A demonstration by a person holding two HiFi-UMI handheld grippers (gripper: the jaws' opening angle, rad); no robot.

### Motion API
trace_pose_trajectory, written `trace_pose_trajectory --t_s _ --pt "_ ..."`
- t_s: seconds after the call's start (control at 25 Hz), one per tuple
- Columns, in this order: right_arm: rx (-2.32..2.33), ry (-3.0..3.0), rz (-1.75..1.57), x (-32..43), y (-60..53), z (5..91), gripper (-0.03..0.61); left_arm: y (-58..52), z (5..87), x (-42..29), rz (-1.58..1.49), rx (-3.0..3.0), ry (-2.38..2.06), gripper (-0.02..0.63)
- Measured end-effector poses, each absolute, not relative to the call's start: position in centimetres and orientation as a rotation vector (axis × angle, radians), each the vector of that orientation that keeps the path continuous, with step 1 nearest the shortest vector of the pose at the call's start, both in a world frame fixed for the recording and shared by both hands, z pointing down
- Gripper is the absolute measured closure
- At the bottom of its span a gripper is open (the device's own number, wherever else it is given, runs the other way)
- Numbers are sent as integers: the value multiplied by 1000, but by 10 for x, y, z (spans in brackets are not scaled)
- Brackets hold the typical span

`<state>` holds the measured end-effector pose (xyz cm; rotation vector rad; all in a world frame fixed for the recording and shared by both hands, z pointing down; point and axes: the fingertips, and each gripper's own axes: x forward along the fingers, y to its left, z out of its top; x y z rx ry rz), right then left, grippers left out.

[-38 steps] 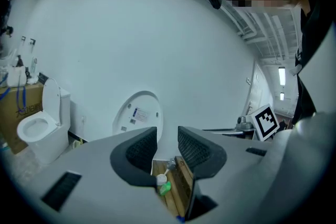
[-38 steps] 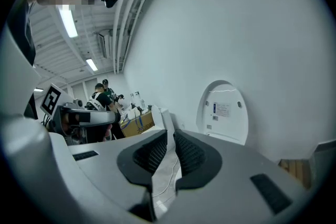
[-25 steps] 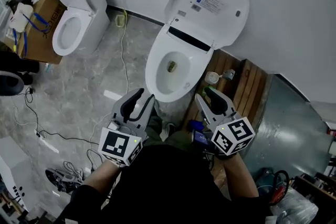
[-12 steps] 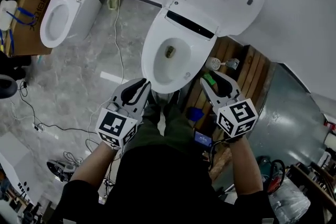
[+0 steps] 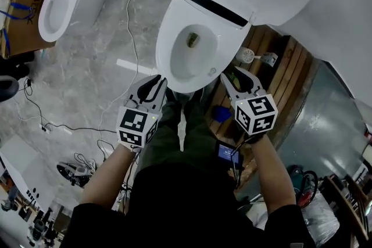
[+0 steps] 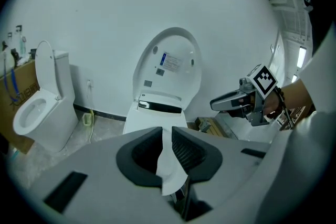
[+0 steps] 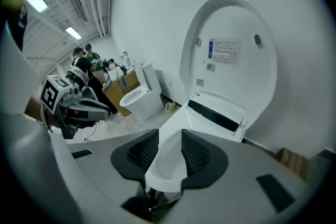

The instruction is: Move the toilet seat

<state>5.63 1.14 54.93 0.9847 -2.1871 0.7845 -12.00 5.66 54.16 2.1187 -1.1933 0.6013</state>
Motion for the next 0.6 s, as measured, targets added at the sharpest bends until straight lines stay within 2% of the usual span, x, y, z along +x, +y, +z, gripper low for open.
trace_pose_trajectory --t_s 0.32,0.48,0.6 --pt "901 -2038 830 48 39 654 430 67 640 -120 741 2000 -1167 545" --pt "826 -1980 826 46 59 695 428 81 679 -122 779 1948 -1142 478" --pt "792 -1940 873 52 74 724 413 94 705 -122 809 1912 -1115 456"
